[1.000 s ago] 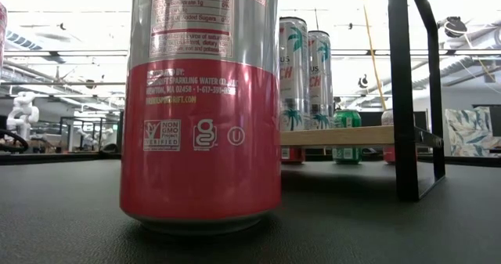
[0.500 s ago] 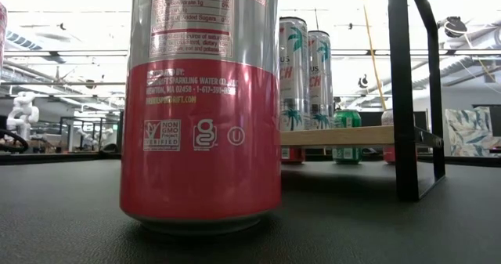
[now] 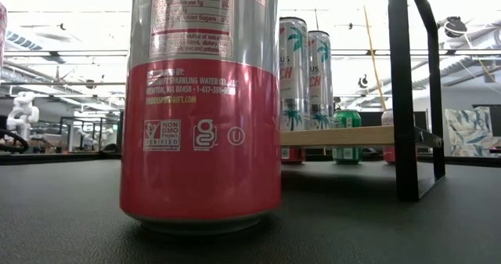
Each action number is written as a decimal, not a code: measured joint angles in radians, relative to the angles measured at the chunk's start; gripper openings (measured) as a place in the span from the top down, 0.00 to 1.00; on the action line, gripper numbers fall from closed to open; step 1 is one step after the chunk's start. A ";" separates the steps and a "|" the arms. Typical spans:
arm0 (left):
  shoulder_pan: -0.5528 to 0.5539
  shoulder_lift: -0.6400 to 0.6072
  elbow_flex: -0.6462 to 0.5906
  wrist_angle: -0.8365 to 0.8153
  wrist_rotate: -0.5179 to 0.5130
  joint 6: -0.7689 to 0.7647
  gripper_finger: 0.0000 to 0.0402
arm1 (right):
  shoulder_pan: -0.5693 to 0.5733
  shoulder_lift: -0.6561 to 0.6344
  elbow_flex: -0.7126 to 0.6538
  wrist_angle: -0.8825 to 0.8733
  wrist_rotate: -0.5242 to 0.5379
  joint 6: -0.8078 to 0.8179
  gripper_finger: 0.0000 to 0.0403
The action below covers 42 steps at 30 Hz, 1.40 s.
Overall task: Place canned beverage on shelf
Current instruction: Put the white soda can aligned with the other white soda can
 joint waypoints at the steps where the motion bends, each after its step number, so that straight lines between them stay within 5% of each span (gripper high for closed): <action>1: 0.000 0.000 0.000 0.000 -0.001 0.000 0.27 | 0.000 0.000 0.000 0.000 0.000 0.000 0.51; 9: 0.001 -0.001 0.000 0.014 -0.005 -0.025 0.18 | 0.000 0.000 0.000 0.000 0.000 -0.003 0.51; 27: 0.000 -0.103 0.000 -0.075 0.074 -0.019 0.17 | 0.000 0.000 0.000 0.000 -0.003 0.000 0.51; 35: -0.001 -0.157 -0.012 -0.212 0.258 -0.022 0.17 | 0.000 0.000 0.000 0.000 -0.004 -0.002 0.51; 42: -0.002 -0.148 -0.117 -0.056 0.266 0.044 0.17 | 0.000 0.000 0.000 0.000 -0.007 -0.002 0.51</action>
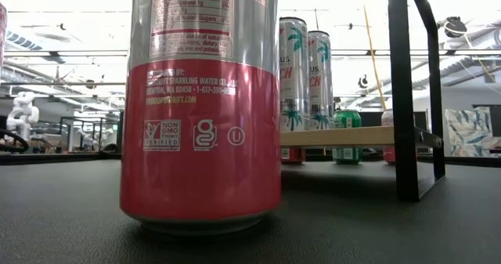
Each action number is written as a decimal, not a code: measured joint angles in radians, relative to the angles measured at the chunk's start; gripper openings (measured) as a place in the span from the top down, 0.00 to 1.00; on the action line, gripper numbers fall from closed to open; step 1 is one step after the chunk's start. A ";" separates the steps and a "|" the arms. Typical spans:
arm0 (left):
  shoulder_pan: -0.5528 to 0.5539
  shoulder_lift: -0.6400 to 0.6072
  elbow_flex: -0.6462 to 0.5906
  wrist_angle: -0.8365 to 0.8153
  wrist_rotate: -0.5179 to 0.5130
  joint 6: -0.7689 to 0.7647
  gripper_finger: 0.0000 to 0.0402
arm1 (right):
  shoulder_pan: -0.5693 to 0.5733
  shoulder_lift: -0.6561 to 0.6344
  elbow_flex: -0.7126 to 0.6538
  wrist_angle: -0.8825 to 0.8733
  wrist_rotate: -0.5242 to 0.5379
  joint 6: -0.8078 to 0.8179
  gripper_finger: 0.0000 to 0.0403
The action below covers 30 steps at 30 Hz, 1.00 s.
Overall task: Place canned beverage on shelf
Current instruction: Put the white soda can aligned with the other white soda can
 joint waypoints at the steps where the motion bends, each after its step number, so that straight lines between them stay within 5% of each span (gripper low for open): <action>1: 0.000 0.000 -0.009 0.025 -0.015 0.013 0.17 | 0.000 0.000 0.000 0.000 -0.001 0.001 0.51; 23: 0.051 0.080 -0.079 0.295 -0.017 0.133 0.18 | 0.000 0.000 0.000 0.002 -0.002 -0.004 0.51; 30: 0.037 0.083 -0.079 0.291 -0.069 0.061 0.32 | 0.000 0.000 0.000 0.002 -0.002 -0.005 0.51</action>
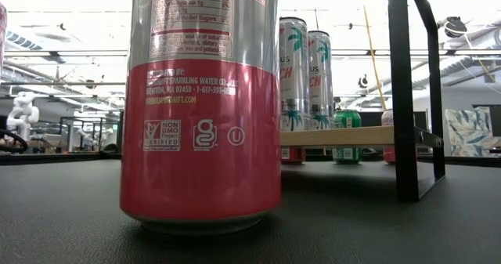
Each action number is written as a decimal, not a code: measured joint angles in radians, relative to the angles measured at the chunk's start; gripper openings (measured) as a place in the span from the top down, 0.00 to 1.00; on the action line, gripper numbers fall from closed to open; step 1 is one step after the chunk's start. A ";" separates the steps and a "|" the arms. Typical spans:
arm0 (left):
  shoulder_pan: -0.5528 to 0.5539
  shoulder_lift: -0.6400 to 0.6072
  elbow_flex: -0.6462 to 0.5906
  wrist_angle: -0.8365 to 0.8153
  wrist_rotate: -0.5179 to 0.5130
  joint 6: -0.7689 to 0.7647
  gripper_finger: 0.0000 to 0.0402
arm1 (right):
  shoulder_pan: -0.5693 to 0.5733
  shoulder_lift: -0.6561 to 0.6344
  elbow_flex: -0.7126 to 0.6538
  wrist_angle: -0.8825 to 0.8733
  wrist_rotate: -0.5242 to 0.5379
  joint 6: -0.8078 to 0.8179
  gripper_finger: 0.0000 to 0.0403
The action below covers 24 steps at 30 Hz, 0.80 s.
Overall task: Place canned beverage on shelf
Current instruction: Put the white soda can aligned with the other white soda can
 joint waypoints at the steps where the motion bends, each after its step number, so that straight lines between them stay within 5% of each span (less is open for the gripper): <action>1: -0.003 0.000 0.000 -0.002 -0.009 -0.012 0.34 | 0.000 0.000 0.000 0.000 0.000 0.000 0.51; 11: -0.043 -0.005 0.014 -0.027 -0.022 -0.186 0.42 | 0.000 0.000 0.000 0.000 0.000 -0.008 0.51; 18: -0.058 -0.005 0.169 -0.275 -0.055 -0.221 0.42 | 0.000 0.000 0.000 0.002 0.000 -0.017 0.51; 24: -0.058 -0.009 0.269 -0.439 -0.196 -0.395 0.43 | 0.000 0.000 0.000 0.003 0.000 -0.027 0.51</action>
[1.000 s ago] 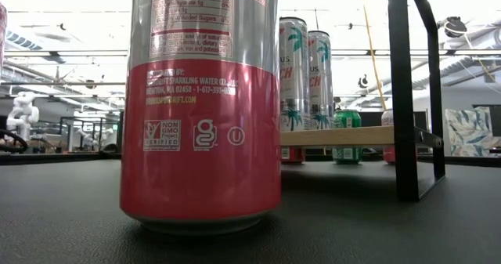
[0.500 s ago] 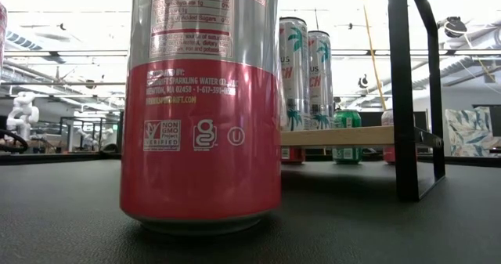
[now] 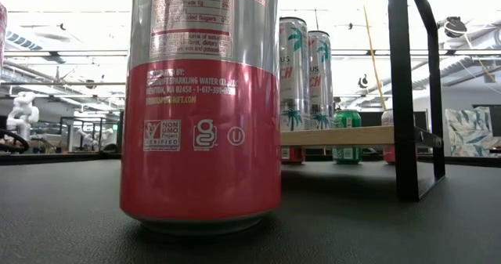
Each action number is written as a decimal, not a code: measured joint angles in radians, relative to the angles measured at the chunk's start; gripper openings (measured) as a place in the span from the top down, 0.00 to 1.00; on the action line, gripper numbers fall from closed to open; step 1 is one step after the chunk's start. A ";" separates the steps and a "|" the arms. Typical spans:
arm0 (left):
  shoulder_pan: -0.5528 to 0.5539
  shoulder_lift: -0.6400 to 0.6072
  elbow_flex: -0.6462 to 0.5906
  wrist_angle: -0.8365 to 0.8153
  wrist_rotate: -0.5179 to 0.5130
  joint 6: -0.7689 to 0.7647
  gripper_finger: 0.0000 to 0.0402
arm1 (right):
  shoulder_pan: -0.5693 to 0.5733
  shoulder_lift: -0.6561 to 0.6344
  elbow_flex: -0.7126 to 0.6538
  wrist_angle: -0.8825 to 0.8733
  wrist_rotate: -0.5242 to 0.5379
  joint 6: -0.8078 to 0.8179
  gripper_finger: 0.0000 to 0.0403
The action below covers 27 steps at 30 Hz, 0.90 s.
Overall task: Place canned beverage on shelf
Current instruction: Put the white soda can aligned with the other white soda can
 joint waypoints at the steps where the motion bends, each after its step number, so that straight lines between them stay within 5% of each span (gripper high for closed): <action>1: 0.000 0.000 0.004 -0.018 -0.023 -0.052 0.43 | 0.000 0.000 0.000 0.000 0.000 0.000 0.51; 6: 0.000 0.016 0.004 -0.046 -0.072 -0.237 0.43 | 0.000 0.000 0.000 0.000 0.000 -0.001 0.51; 16: -0.036 0.109 0.004 0.010 -0.081 -0.230 0.43 | 0.000 0.000 0.000 0.001 0.000 -0.019 0.51; 27: -0.038 0.125 0.003 0.101 -0.133 0.057 0.43 | 0.000 0.000 0.000 0.000 0.000 -0.027 0.51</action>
